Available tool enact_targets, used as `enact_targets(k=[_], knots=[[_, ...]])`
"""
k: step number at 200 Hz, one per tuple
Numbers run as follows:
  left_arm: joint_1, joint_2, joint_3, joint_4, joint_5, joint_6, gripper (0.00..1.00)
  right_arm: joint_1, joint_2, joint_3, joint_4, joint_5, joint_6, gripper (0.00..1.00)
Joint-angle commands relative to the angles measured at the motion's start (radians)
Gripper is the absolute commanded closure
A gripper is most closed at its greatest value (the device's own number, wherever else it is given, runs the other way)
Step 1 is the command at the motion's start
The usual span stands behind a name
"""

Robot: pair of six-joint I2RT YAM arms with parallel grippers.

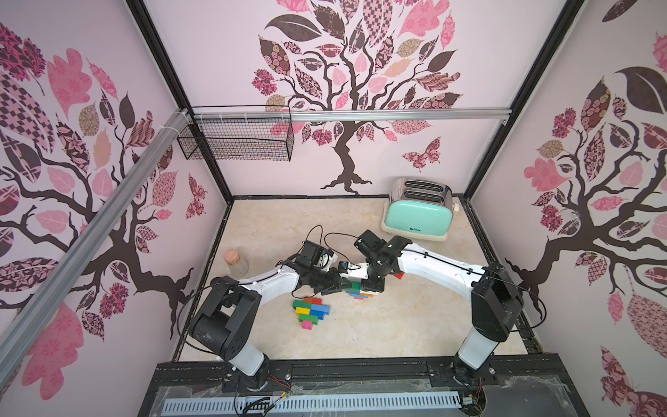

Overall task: Assemble a heart with lego
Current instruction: Assemble the lego brick with the lego brick, then pick up the lego brick from the center of the board.

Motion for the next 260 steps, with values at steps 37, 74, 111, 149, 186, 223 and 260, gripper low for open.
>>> enact_targets(k=[37,74,111,149,186,223,260], knots=[[-0.008,-0.002,-0.011,0.003,-0.023,-0.001,0.5,0.005,0.001,-0.011,0.006,-0.029,0.042,0.67],[-0.022,0.004,0.011,-0.019,-0.038,0.012,0.5,0.005,-0.025,-0.006,0.015,-0.041,0.054,0.57],[-0.024,0.005,0.01,-0.025,-0.045,0.012,0.5,0.005,-0.05,-0.004,0.019,-0.071,0.047,0.5],[-0.023,0.005,0.019,-0.031,-0.054,0.011,0.5,-0.003,-0.092,0.012,0.04,-0.089,0.07,0.46],[-0.023,0.005,0.029,-0.038,-0.056,0.015,0.49,-0.066,-0.154,0.013,0.102,-0.101,0.162,0.45],[-0.024,0.005,0.03,-0.042,-0.058,0.018,0.49,-0.211,-0.222,-0.091,0.247,0.014,0.317,0.44],[-0.023,0.0,0.034,-0.039,-0.054,0.014,0.49,-0.302,-0.191,-0.169,0.303,0.155,0.393,0.42]])
